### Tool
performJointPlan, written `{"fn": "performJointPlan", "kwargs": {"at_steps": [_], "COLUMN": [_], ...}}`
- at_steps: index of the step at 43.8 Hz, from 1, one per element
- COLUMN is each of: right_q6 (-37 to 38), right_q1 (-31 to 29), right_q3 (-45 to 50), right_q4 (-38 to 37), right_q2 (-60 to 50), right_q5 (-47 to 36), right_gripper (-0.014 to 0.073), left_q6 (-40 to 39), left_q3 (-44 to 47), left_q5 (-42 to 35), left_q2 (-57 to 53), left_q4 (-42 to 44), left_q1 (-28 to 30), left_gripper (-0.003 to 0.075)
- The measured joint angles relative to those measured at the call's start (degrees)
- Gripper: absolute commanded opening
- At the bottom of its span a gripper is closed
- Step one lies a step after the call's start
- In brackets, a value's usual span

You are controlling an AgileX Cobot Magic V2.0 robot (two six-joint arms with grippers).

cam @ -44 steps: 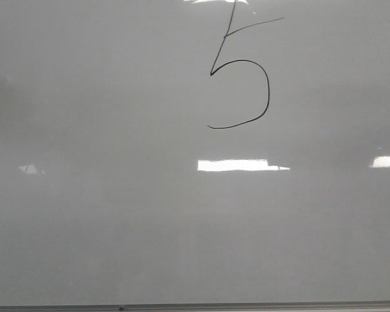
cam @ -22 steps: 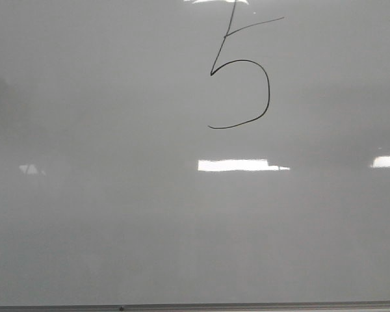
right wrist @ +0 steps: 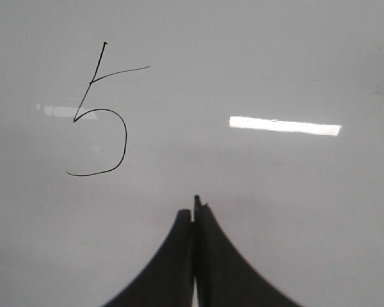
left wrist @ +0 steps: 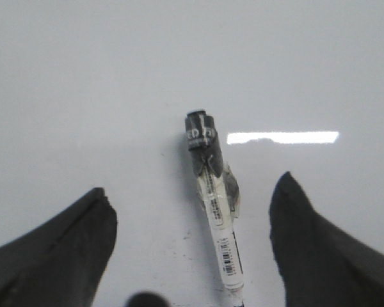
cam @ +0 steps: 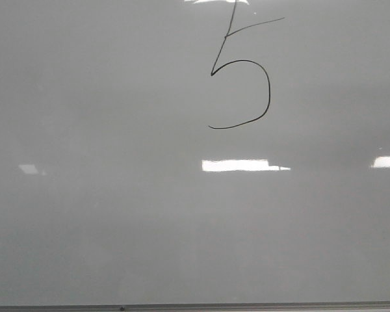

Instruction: Write number 5 on whiteboard

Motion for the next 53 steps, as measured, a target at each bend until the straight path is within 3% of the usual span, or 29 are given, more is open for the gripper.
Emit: {"fn": "performJointPlan", "kwargs": {"at_steps": [5, 11, 18, 30, 53], "right_q6": [0.0, 0.0, 0.0, 0.0, 0.0], "right_q1": [0.0, 0.0, 0.0, 0.0, 0.0], "right_q3": [0.0, 0.0, 0.0, 0.0, 0.0], "right_q4": [0.0, 0.0, 0.0, 0.0, 0.0], "right_q2": [0.0, 0.0, 0.0, 0.0, 0.0], "right_q5": [0.0, 0.0, 0.0, 0.0, 0.0], "right_gripper": [-0.0062, -0.0062, -0.0062, -0.0062, -0.0062], "left_q6": [6.17, 11.98, 15.95, 16.59, 16.59], "left_q3": [3.82, 8.43, 12.64, 14.12, 14.12], "left_q5": [4.33, 9.49, 14.11, 17.44, 17.81], "left_q2": [-9.23, -18.21, -27.48, -37.57, -39.08], "left_q4": [-6.7, -14.23, -19.58, -21.74, -21.96], "left_q1": [-1.72, -4.99, -8.09, -10.04, -10.04], "left_gripper": [0.013, -0.0022, -0.002, -0.002, -0.002]}}
